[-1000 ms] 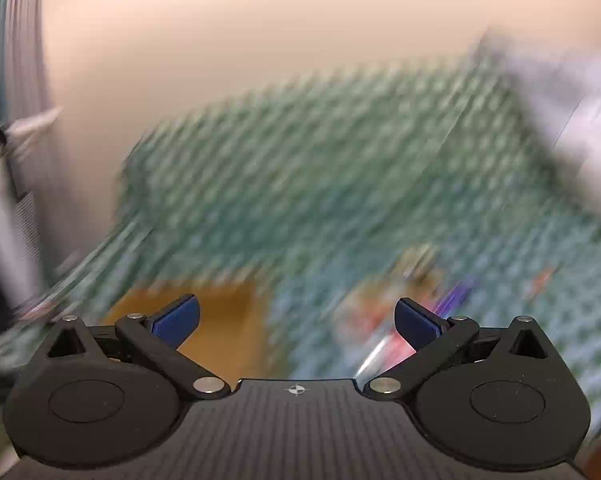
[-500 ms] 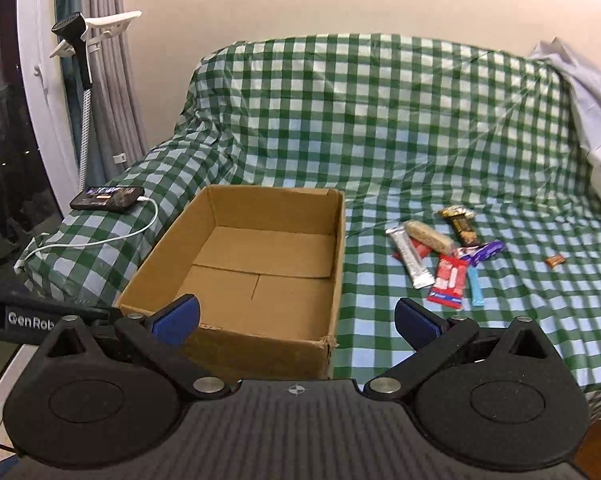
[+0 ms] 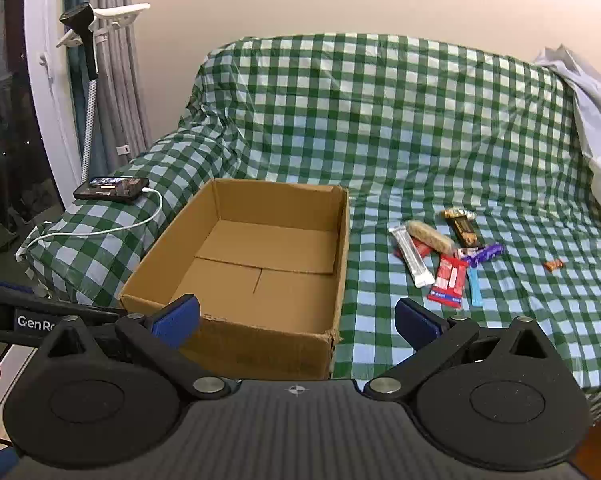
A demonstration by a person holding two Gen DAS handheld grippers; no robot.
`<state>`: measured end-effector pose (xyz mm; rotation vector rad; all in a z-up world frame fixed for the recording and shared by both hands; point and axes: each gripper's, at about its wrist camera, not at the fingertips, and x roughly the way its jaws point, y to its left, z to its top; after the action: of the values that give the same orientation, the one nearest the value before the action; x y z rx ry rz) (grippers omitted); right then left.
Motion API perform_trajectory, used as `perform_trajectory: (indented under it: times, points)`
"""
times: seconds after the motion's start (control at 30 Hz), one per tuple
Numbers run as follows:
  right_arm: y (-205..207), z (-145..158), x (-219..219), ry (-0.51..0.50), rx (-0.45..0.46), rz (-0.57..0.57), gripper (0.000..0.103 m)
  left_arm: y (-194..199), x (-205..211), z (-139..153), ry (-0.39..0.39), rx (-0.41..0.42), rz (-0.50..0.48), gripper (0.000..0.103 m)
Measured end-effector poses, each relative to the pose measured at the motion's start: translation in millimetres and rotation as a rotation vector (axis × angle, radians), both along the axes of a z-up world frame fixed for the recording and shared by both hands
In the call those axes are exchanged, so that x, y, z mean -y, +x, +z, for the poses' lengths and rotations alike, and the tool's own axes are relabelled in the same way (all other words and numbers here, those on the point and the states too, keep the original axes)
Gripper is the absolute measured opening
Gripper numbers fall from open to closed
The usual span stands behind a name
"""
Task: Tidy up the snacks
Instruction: 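Move both tools from the box toward the snack pile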
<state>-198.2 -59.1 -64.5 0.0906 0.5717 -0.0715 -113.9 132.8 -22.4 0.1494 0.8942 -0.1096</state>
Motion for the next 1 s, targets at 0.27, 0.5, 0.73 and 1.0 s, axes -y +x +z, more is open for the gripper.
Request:
perform_trajectory:
  times: [0.27,0.5,0.73,1.0]
  points:
    - [4.5,-3.8,3.4,0.012,-0.025,-0.013,0.103,6.4,2.1,-6.6,0.008,-0.025,-0.009,0.103]
    - [5.3,-5.4,1.9,0.008,-0.029,-0.009,0.103,8.0,1.0,-7.3,0.006,-0.026,-0.003,0.103]
    - [5.8,-4.6,1.6,0.01,-0.03,-0.01,0.103,8.3,0.1,-7.4,0.006,-0.026,-0.006,0.103]
    - [6.3,-5.0,1.0,0.012,-0.033,-0.01,0.103,8.4,-1.2,-7.1,0.007,-0.028,-0.004,0.103]
